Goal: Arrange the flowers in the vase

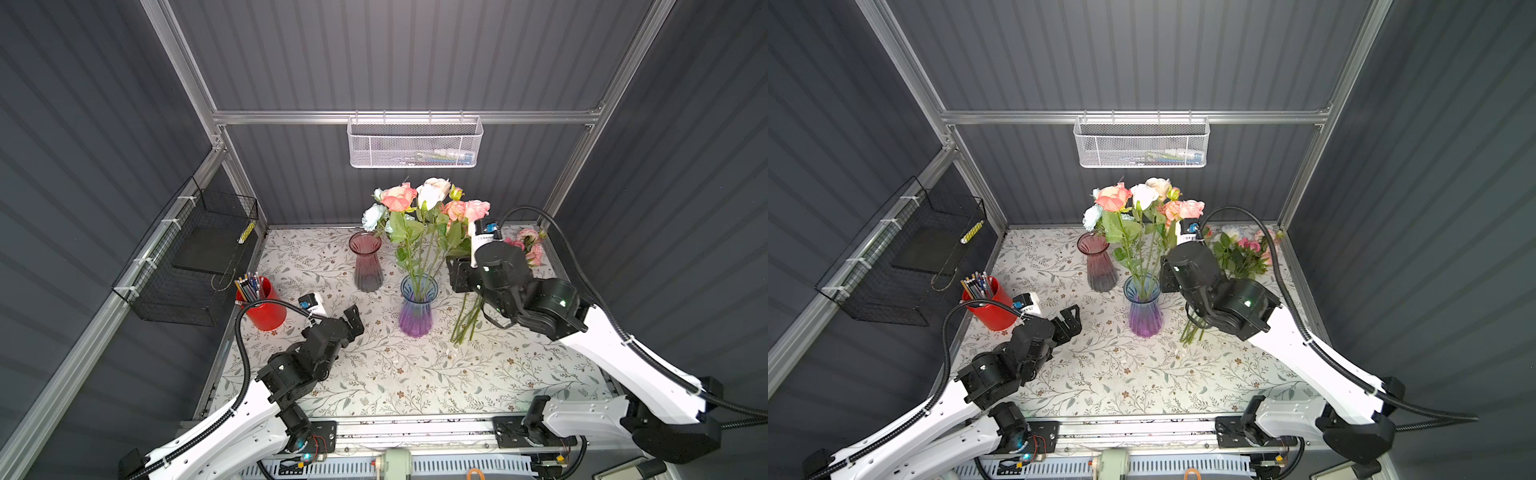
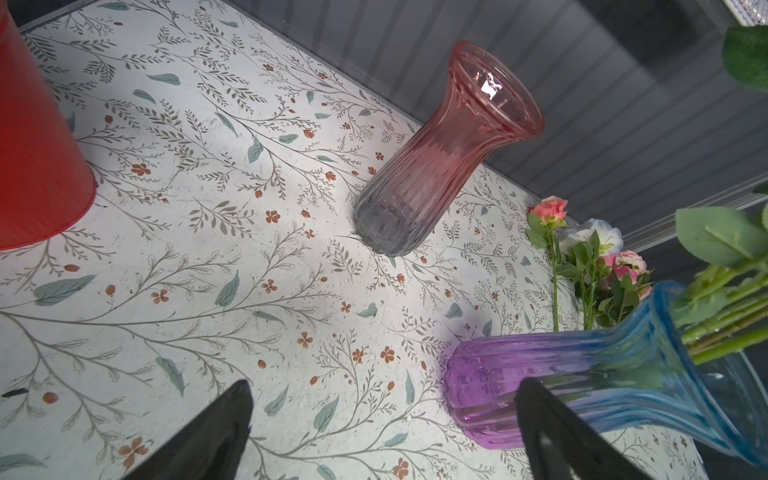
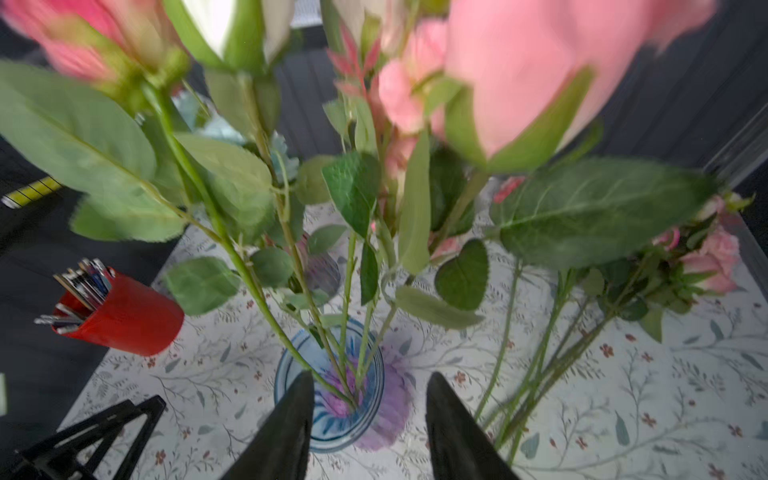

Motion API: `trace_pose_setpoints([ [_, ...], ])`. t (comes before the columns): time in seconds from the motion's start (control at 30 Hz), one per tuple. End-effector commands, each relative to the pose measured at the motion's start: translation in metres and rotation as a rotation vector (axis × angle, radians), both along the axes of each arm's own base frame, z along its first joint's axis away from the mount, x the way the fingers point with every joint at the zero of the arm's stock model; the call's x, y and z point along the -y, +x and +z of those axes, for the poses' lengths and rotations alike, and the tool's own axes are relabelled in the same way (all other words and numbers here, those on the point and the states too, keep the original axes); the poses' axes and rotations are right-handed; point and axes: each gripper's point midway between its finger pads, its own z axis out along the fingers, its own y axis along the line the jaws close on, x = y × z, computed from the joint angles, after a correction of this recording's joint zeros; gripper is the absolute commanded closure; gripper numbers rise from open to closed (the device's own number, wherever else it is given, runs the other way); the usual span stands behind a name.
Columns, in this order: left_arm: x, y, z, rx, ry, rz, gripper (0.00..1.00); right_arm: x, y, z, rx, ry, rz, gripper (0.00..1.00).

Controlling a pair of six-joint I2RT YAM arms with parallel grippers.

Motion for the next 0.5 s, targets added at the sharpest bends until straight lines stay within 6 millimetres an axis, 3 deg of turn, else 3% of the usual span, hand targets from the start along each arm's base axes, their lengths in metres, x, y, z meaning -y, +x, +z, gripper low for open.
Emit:
trace_pose_setpoints([
  [0.0, 0.005, 0.002, 0.010, 0.019, 0.010, -0.027, 0.01, 0.008, -0.014, -0.025, -0.121, 0.050, -0.035, 0.54],
  [0.23, 0.011, 0.000, 0.009, 0.019, -0.006, -0.067, 0.01, -0.014, -0.003, -0.062, -0.280, 0.106, 0.041, 0.50],
  [0.47, 0.009, -0.004, 0.014, 0.018, 0.014, -0.094, 0.01, -0.024, 0.012, -0.100, -0.415, 0.096, 0.080, 0.55],
])
